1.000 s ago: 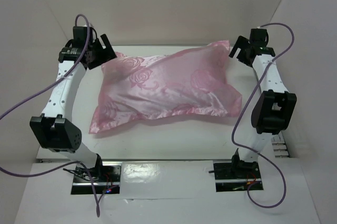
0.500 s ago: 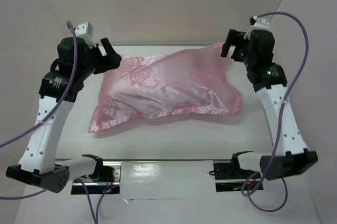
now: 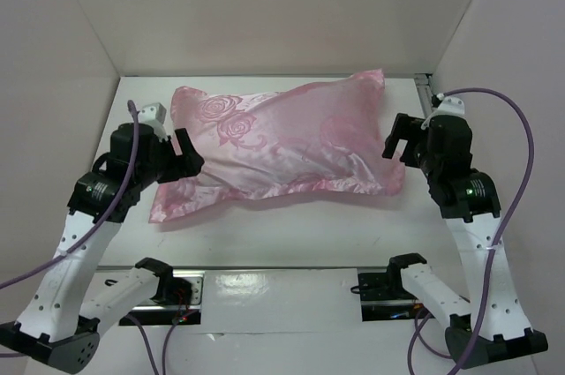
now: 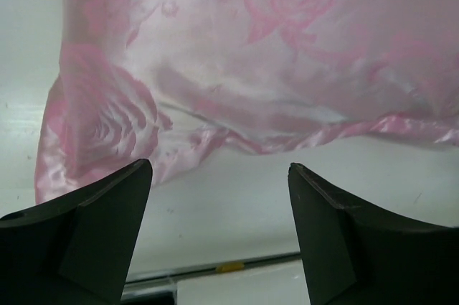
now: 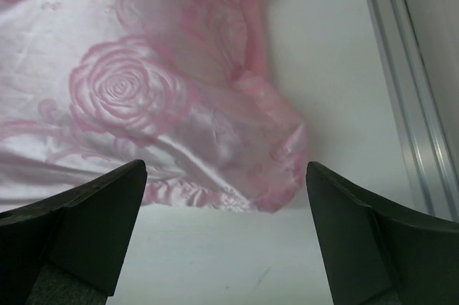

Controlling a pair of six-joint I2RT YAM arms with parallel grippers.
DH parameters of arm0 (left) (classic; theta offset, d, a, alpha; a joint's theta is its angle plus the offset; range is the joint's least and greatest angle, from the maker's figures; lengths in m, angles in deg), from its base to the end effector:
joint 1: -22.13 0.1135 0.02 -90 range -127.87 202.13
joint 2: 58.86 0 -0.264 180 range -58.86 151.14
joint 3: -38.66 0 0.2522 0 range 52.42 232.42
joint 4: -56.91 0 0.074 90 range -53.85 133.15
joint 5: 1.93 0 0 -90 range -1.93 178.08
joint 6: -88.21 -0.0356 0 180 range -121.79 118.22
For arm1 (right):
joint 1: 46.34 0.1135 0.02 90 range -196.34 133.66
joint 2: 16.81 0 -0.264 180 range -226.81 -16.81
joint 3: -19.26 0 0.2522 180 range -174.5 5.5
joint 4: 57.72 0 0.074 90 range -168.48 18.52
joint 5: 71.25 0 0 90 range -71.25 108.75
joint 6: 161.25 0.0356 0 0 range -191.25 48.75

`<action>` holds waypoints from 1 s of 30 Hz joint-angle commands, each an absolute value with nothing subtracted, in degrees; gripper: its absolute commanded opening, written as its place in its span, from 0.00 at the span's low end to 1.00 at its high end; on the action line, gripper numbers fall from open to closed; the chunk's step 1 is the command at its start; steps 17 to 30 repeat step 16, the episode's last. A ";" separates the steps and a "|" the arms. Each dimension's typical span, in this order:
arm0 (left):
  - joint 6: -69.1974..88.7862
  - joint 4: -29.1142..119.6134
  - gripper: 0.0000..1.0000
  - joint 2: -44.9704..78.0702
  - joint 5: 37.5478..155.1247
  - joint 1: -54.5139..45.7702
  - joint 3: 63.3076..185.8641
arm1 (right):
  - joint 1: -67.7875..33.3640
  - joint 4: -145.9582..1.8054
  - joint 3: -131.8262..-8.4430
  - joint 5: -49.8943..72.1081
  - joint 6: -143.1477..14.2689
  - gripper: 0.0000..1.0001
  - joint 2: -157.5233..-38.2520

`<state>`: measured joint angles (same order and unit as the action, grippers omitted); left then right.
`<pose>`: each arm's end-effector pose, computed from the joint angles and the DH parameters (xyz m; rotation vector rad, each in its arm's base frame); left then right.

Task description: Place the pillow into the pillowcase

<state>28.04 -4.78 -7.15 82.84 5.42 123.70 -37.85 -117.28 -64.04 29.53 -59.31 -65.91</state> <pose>0.1575 -0.0439 0.4073 -0.2950 2.0676 -0.4045 0.1535 0.0162 0.4081 0.1797 1.9972 0.0387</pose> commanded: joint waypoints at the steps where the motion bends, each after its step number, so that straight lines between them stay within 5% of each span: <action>1: 31.09 -8.26 0.89 -7.79 81.75 3.85 117.83 | -37.37 -125.95 -62.88 34.72 -54.48 0.99 -65.41; 30: 31.35 -10.03 0.88 -7.53 77.09 1.21 117.28 | -37.37 -124.74 -63.93 39.31 -52.98 0.99 -66.55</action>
